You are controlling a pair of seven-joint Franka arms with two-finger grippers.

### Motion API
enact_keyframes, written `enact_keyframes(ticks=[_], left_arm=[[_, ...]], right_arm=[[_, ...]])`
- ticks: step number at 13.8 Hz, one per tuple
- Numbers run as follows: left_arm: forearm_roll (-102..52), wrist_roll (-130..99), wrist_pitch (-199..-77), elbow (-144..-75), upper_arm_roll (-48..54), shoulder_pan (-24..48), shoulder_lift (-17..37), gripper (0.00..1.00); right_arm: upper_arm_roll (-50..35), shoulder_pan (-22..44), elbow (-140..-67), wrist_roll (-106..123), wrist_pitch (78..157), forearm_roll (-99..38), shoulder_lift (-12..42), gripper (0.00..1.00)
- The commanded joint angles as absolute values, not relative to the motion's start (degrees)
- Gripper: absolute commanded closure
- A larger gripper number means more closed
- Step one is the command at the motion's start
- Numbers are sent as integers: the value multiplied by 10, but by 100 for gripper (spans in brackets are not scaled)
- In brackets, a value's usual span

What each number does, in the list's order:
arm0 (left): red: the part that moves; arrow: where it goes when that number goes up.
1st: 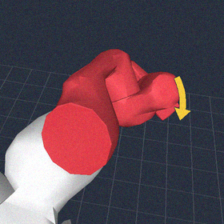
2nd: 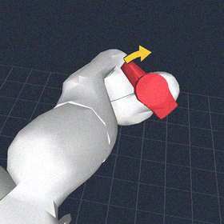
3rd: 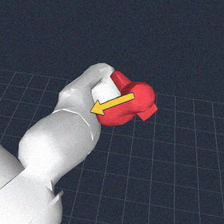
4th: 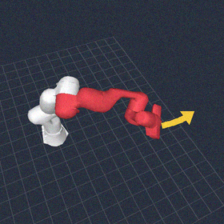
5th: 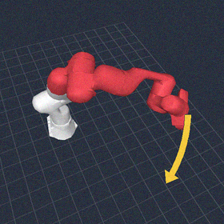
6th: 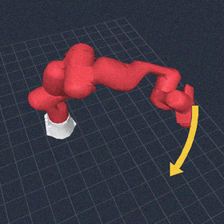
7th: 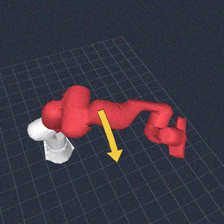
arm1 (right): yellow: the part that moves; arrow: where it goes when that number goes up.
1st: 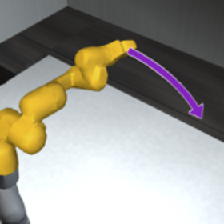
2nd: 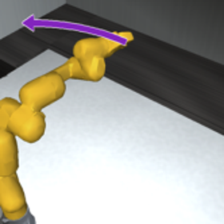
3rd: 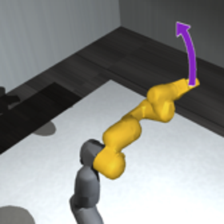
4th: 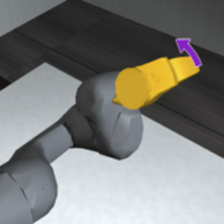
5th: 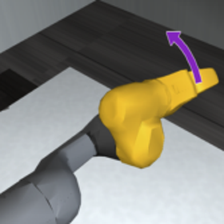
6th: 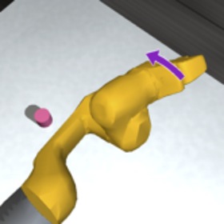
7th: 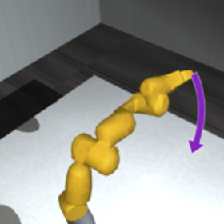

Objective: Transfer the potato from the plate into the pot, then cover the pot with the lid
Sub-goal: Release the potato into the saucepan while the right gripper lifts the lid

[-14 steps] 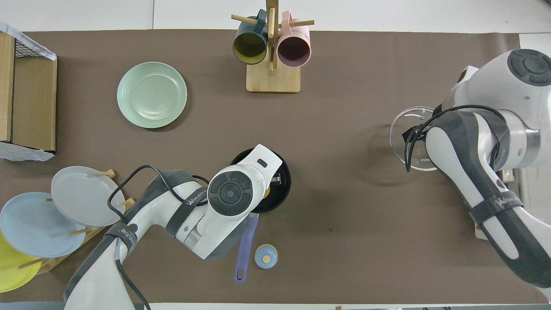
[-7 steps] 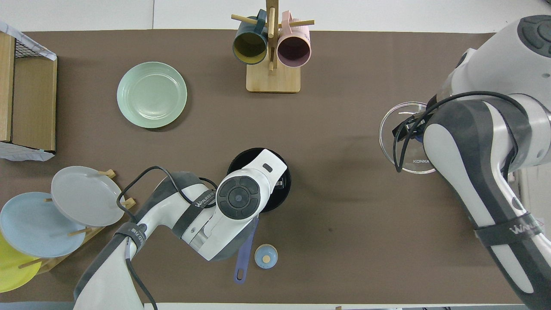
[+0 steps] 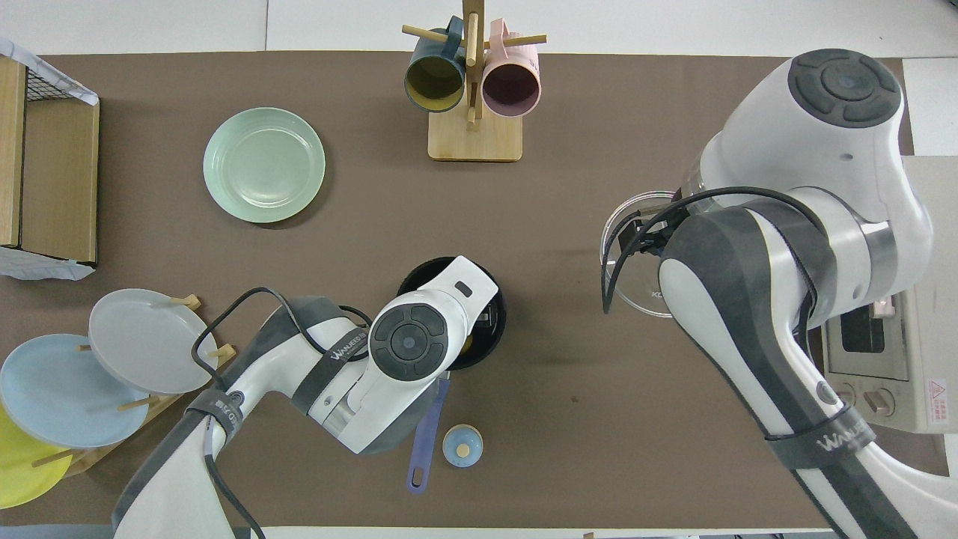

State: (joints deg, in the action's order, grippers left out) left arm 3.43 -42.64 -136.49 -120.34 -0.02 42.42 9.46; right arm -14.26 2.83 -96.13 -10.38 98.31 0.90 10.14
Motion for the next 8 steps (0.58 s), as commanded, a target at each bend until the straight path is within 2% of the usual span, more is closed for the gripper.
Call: enact_keyframes(ticks=[1,5,8], left_arm=[[41,-363,-1258,-1161,-3,369,38,0],[-23,-191,-1075,-1030,-6,222,-4,0],[-24,-65,-967,-942,-7,114,-4,0]], right_arm=[[-156,33,-955,-130,997,8,101,100],[-155,112,-959,-234,1077,4,110,100],[-155,183,-953,-348,1129,0,128,100]])
